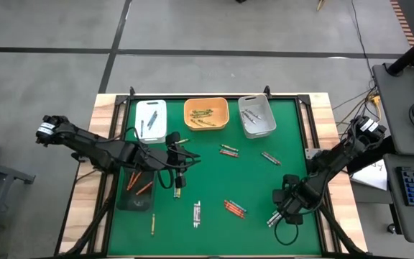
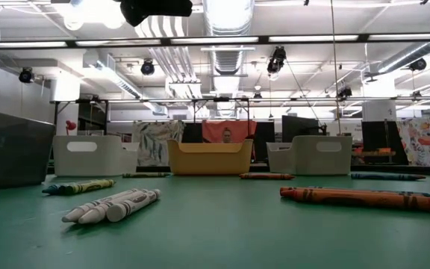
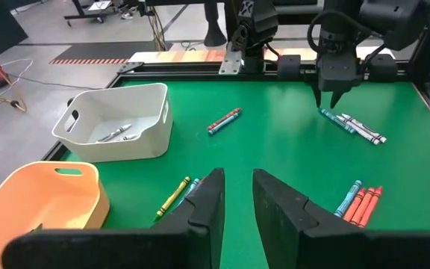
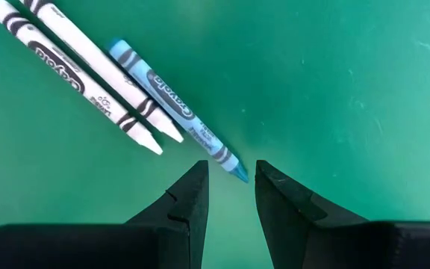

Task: Sort crayons
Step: Put the blue crayon into the white bin

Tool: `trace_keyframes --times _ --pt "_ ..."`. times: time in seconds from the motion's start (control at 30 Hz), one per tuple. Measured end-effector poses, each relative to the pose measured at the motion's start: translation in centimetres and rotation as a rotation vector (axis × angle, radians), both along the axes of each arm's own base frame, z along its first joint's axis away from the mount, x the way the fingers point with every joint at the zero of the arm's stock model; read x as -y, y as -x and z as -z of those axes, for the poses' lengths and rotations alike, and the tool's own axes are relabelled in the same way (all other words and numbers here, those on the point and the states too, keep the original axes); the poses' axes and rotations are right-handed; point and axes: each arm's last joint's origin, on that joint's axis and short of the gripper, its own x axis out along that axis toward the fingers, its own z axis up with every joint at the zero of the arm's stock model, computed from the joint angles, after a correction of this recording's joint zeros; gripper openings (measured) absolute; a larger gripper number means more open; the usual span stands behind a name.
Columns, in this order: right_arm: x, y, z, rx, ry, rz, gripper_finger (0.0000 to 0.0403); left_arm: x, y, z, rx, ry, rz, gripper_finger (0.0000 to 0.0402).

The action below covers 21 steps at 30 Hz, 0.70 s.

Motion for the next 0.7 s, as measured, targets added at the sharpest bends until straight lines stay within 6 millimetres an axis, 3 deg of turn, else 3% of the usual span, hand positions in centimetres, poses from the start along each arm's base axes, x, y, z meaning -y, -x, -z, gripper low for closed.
trace_keyframes --times 0.7 --pt "0.9 0.6 2.1 0.041 0.031 0.033 0.0098 0.0 0.0 0.0 0.000 -0.001 0.000 0.0054"
